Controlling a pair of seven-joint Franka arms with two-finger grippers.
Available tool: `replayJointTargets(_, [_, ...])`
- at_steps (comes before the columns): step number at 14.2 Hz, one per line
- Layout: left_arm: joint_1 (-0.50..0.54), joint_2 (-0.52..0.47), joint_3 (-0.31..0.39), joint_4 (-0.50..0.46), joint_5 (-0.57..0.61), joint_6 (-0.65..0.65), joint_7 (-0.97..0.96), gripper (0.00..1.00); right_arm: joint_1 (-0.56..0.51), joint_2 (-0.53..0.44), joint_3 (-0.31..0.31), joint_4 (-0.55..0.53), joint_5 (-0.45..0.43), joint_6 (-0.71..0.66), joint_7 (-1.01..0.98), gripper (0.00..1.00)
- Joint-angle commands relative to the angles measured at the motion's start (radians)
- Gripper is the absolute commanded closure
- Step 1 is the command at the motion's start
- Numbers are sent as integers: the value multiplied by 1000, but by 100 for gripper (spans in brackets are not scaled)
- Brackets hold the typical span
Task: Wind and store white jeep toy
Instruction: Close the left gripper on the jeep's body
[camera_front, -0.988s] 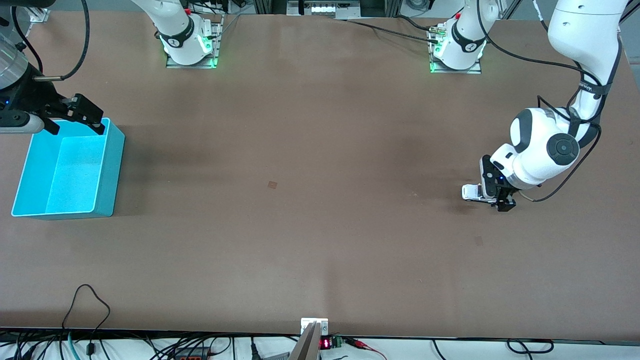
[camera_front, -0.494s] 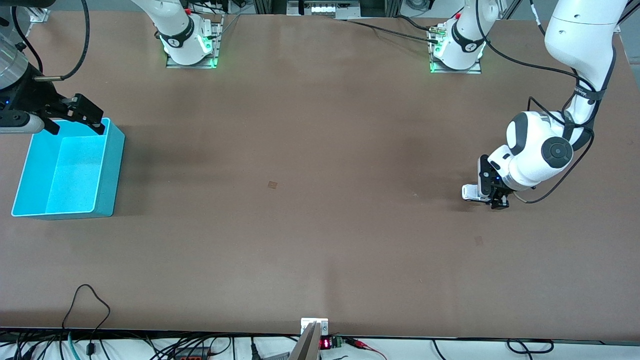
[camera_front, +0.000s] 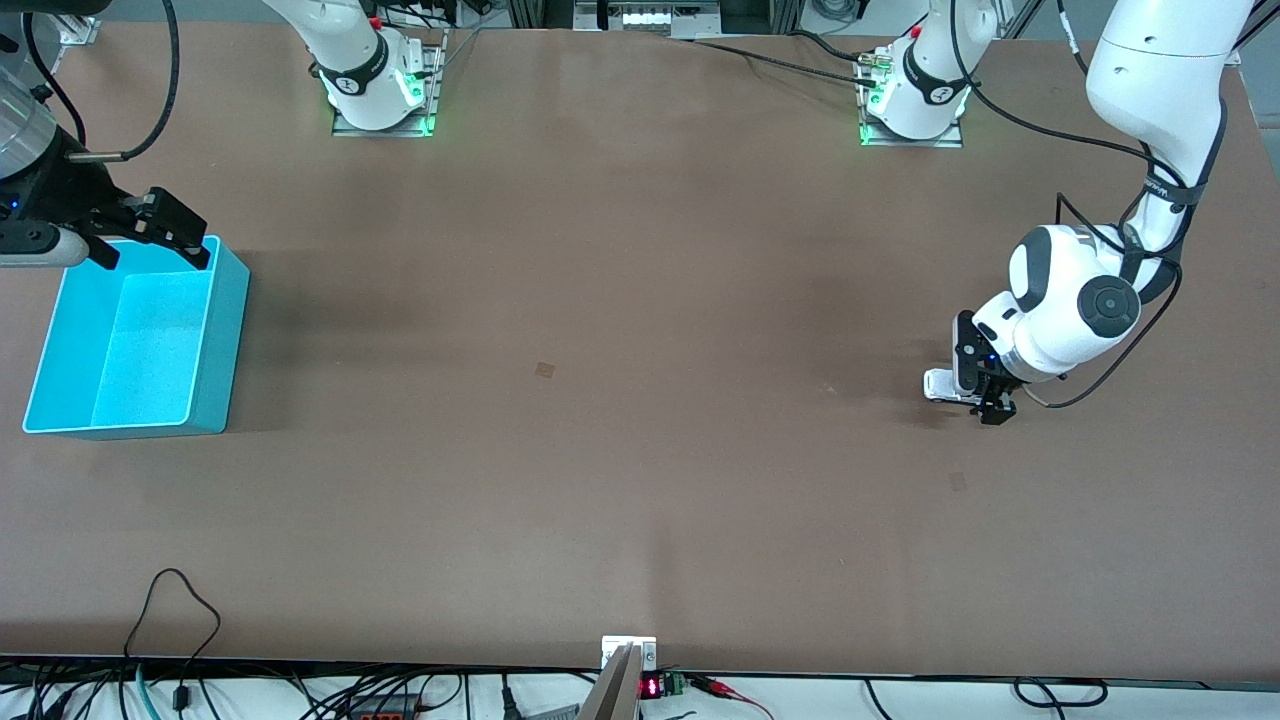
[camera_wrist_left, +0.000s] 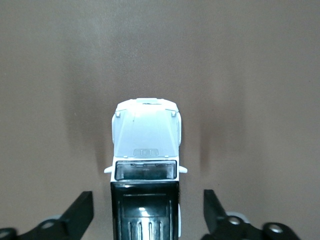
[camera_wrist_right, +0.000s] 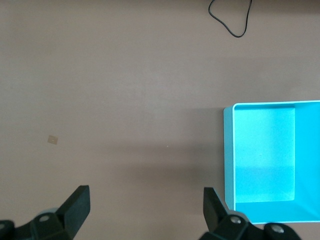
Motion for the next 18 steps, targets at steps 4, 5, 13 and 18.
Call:
replayJointTargets(4, [6, 0, -3, -12, 13, 21, 6, 72, -8, 7, 5, 21, 6, -17, -9, 0])
replayJointTargets(5, [6, 1, -3, -12, 13, 21, 8, 73, -8, 7, 7, 21, 6, -17, -9, 0])
replayJointTargets(13, [11, 12, -3, -10, 12, 10, -6, 74, -8, 7, 7, 21, 6, -17, -9, 0])
replayJointTargets(18, [52, 35, -1, -7, 13, 7, -29, 76, -8, 7, 7, 21, 6, -17, -9, 0])
